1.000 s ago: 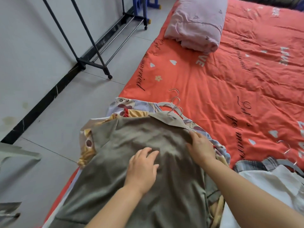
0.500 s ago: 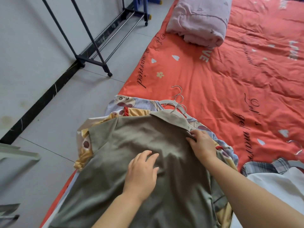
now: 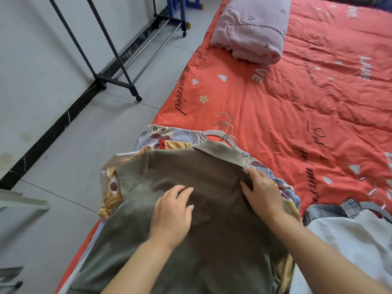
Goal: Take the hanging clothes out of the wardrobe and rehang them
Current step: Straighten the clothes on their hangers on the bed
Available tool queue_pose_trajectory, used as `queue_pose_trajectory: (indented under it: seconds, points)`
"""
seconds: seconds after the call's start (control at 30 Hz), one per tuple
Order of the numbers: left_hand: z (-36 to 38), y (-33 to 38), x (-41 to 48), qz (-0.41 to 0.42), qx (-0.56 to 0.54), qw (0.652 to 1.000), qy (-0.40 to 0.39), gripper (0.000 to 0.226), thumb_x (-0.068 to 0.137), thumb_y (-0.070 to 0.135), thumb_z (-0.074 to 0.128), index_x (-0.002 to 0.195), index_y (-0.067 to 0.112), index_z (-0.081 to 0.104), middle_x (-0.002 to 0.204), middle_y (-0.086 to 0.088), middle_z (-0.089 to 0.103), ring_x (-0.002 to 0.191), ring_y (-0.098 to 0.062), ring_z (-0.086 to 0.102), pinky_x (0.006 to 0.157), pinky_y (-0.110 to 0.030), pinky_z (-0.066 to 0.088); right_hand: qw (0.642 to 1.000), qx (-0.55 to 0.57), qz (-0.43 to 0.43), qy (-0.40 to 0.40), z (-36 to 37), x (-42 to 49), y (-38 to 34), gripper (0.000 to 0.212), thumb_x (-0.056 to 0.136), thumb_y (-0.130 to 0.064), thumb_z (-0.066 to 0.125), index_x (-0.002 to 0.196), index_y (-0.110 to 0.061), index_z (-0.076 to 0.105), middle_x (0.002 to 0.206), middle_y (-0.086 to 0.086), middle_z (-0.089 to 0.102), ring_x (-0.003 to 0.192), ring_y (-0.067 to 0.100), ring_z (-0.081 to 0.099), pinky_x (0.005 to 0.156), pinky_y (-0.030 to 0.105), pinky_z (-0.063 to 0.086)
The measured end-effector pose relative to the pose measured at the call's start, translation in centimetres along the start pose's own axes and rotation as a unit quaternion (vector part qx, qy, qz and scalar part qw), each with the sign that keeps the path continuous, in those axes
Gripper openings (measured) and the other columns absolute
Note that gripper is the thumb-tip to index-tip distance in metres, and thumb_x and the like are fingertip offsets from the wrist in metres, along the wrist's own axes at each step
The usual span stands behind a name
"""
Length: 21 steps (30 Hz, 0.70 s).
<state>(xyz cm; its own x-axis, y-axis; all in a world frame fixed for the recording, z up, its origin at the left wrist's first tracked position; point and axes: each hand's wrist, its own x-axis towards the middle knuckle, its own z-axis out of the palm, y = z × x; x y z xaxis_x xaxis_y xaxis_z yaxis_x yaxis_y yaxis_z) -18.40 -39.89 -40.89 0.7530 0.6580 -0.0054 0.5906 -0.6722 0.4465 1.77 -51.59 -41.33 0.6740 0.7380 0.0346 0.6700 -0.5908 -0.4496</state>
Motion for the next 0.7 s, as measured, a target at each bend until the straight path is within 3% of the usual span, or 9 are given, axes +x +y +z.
queue_pose_trajectory:
  seconds: [0.17,0.3,0.37,0.47,0.53,0.6,0.7]
  points:
    - [-4.5,1.1,0.8,-0.011,-0.023,0.998,0.056,0.054,0.086,0.019,0.063,0.137,0.015,0.045,0.136,-0.01,0.047,0.126,-0.026,0.045,0.105,-0.038,0.036,0.995,0.002,-0.081,0.063,-4.5,-2.8,-3.0,0.052,0.071,-0.005,0.077,0.12,-0.013,0.059,0.102,0.009,0.068,0.089,0.026,0.068,0.067,0.032,0.054]
    - [-8.6,2.4,1.2,0.018,-0.006,0.998,0.062,0.07,0.087,0.027,0.063,0.146,0.023,0.026,0.148,-0.013,0.029,0.137,-0.03,0.03,0.111,-0.04,0.026,0.991,0.028,-0.091,0.095,-8.8,-6.0,-6.2,0.072,0.067,-0.006,0.08,0.127,-0.028,0.047,0.109,0.004,0.068,0.099,0.012,0.054,0.078,0.019,0.043]
    - [-10.5,2.9,1.1,0.061,0.019,0.996,0.055,0.083,0.079,0.026,0.072,0.146,0.03,0.023,0.145,-0.019,0.035,0.133,-0.037,0.035,0.107,-0.048,0.03,0.989,0.026,-0.102,0.102,-11.4,-8.1,-7.8,0.071,0.071,-0.014,0.074,0.131,-0.037,0.042,0.112,-0.001,0.066,0.104,0.01,0.052,0.077,0.022,0.048]
    - [-13.0,3.7,0.3,0.12,0.042,0.991,0.04,0.102,0.069,0.033,0.079,0.143,0.04,0.009,0.137,-0.02,0.045,0.127,-0.041,0.042,0.1,-0.059,0.031,0.989,0.045,-0.098,0.097,-14.8,-11.2,-9.7,0.078,0.073,-0.012,0.073,0.134,-0.044,0.036,0.121,-0.008,0.061,0.111,0.011,0.057,0.09,0.027,0.049]
    - [-14.7,4.7,-0.5,0.167,0.033,0.984,0.06,0.095,0.071,0.043,0.072,0.142,0.042,0.008,0.129,-0.015,0.054,0.125,-0.038,0.045,0.097,-0.062,0.029,0.989,0.061,-0.089,0.103,-16.9,-13.3,-10.5,0.078,0.071,-0.012,0.073,0.134,-0.044,0.038,0.116,-0.01,0.062,0.106,0.009,0.06,0.088,0.018,0.046]
    - [-16.3,6.0,-1.4,0.219,0.028,0.971,0.089,0.084,0.073,0.053,0.052,0.145,0.041,0.01,0.113,-0.009,0.061,0.115,-0.028,0.046,0.092,-0.063,0.035,0.988,0.063,-0.081,0.112,-19.3,-15.5,-10.9,0.075,0.068,-0.015,0.07,0.132,-0.043,0.041,0.107,-0.014,0.062,0.098,0.002,0.059,0.083,0.007,0.042]
    - [-18.3,8.5,-3.1,0.295,0.005,0.951,0.093,0.084,0.073,0.054,0.043,0.147,0.041,0.005,0.092,-0.003,0.06,0.091,-0.024,0.053,0.085,-0.052,0.047,0.989,0.053,-0.067,0.12,-22.6,-19.0,-10.5,0.079,0.065,-0.012,0.073,0.132,-0.04,0.042,0.106,-0.015,0.062,0.099,0.0,0.055,0.085,-0.002,0.035]
